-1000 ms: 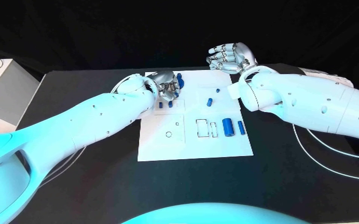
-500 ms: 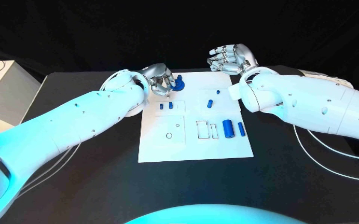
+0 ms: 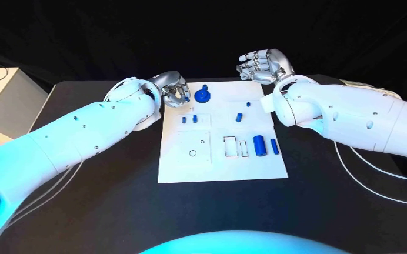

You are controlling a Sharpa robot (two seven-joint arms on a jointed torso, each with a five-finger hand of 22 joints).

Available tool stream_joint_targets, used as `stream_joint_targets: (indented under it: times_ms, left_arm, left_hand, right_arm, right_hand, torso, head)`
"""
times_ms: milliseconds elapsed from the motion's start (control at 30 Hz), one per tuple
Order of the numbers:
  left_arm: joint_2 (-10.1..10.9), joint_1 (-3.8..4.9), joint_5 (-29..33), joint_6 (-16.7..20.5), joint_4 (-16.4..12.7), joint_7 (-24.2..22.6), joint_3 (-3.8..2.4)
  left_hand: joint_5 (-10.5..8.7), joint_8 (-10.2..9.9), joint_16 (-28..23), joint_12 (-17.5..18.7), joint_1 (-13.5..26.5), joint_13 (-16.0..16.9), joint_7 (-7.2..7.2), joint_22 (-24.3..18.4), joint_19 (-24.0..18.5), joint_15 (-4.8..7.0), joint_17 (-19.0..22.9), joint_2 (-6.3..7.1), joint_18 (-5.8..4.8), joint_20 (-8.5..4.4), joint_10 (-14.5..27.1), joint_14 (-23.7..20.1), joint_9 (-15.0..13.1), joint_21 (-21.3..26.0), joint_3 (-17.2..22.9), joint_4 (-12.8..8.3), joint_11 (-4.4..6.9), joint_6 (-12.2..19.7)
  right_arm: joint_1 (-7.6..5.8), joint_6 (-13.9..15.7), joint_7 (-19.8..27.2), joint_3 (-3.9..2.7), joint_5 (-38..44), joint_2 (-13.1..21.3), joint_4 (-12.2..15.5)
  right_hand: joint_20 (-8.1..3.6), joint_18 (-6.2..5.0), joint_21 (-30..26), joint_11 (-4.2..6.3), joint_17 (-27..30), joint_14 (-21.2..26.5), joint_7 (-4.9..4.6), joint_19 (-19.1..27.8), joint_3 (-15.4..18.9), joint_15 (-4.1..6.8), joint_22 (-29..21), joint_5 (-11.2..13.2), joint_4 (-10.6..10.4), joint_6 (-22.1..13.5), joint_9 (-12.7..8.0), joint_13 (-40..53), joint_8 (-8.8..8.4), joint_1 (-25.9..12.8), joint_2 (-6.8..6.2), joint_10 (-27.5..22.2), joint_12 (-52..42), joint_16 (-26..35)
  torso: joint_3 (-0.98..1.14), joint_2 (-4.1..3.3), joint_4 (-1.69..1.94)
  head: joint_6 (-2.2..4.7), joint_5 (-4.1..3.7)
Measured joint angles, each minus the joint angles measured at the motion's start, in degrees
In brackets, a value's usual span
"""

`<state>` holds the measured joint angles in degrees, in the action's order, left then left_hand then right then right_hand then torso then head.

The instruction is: Assemble the parts on the task board

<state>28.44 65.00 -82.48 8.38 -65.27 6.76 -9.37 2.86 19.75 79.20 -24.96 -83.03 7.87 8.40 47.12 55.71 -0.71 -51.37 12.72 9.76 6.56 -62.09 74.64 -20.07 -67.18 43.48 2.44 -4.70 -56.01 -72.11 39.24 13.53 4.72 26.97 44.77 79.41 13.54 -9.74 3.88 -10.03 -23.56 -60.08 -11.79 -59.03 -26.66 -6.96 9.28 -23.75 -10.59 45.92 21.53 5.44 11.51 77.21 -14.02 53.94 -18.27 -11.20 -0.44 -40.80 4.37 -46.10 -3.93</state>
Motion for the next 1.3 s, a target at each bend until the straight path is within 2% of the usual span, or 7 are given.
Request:
stream_joint_targets:
  times_ms: [533, 1300]
  left_arm:
    - [-1.5, -0.38, -1.5, -1.4, 1.6, 0.5, 0.79]
    - [-2.0, -0.52, -1.6, -2.5, 1.7, 0.6, 1.19]
  left_hand:
    - [-0.04, -0.2, 0.0, 0.0, 0.0, 0.0, 0.19, 0.0, 0.0, 0.00, 0.1, 0.00, 0.00, 0.00, 0.0, 0.0, 0.1, 0.0, 0.0, 0.0, -0.01, -0.2]
    - [0.04, -0.5, 0.0, 0.2, 0.2, 0.0, 0.18, 0.0, 0.0, 0.00, 0.1, -0.22, 0.00, 0.00, -0.2, 0.0, 0.0, 0.0, -0.2, -0.2, 0.18, -0.2]
  right_arm:
    - [0.00, 0.0, 0.0, 0.00, 0.0, -0.2, 0.0]
    - [0.00, -0.1, 0.0, 0.00, 0.0, -0.3, -0.1]
  right_hand:
    - [0.00, 0.00, 0.0, 0.00, 0.0, 0.0, 0.00, 0.0, 0.0, 0.00, 0.0, -0.1, 0.0, 0.0, 0.0, 0.0, 0.00, 0.0, 0.00, 0.0, 0.0, 0.2]
    - [0.00, 0.00, 0.0, 0.00, 0.0, 0.0, 0.00, 0.0, 0.0, 0.00, 0.0, -0.1, 0.0, 0.0, 0.0, 0.0, 0.00, 0.0, 0.00, 0.0, 0.0, 0.2]
  torso:
    - [0.03, -0.10, -0.13]
    - [0.07, -0.04, -0.12]
  head:
    - [-0.23, 0.22]
    - [-0.48, 0.04]
